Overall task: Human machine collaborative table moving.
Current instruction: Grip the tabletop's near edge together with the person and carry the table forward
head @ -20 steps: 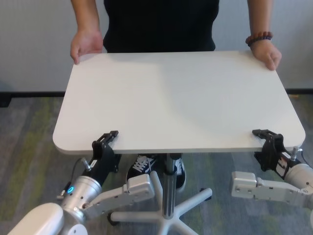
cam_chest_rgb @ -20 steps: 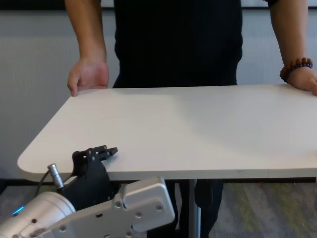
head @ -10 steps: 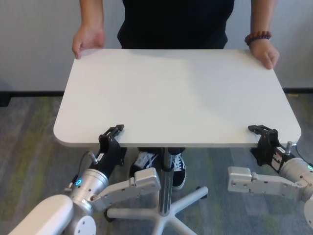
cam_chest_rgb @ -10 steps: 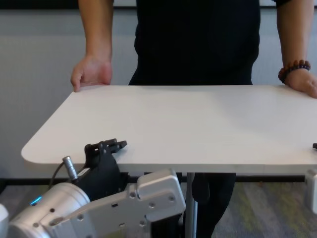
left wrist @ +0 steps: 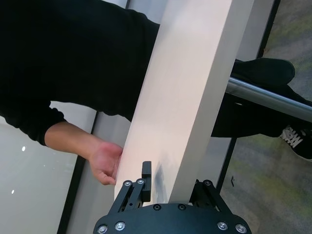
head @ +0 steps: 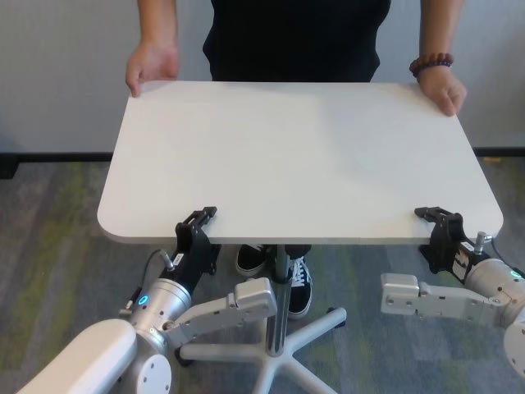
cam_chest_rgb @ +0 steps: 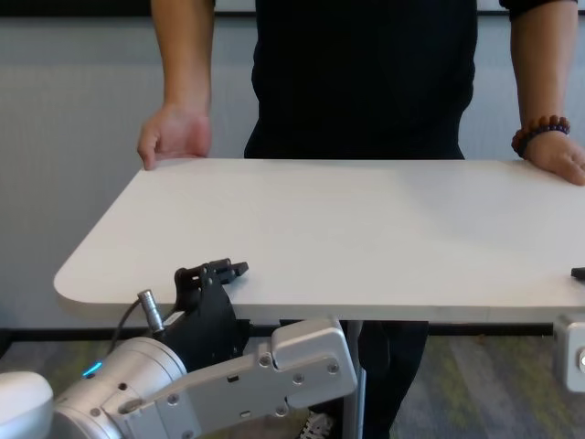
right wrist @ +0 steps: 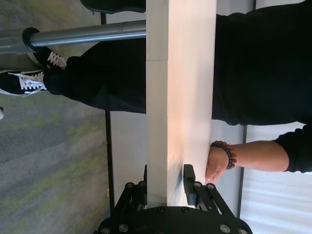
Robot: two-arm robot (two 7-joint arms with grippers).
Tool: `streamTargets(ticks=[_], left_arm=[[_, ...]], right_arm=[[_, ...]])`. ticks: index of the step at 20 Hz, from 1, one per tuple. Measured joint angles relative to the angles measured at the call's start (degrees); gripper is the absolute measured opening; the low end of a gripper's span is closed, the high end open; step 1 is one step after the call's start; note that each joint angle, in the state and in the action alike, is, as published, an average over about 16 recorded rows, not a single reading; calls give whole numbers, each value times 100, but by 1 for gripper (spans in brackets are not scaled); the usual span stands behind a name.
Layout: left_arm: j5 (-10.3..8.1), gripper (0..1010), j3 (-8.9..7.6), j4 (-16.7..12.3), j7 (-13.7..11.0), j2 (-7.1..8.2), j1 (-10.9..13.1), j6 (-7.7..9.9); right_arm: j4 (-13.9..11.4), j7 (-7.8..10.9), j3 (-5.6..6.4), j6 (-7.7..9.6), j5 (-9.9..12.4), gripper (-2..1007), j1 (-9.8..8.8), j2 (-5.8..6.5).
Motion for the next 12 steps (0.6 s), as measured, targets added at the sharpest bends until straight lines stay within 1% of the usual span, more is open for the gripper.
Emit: streamTargets(ticks=[12], left_arm=[[16, 375, 137, 592, 205, -200, -378, -53]], right_arm=[[499, -119, -207, -79, -19, 352, 381, -74]])
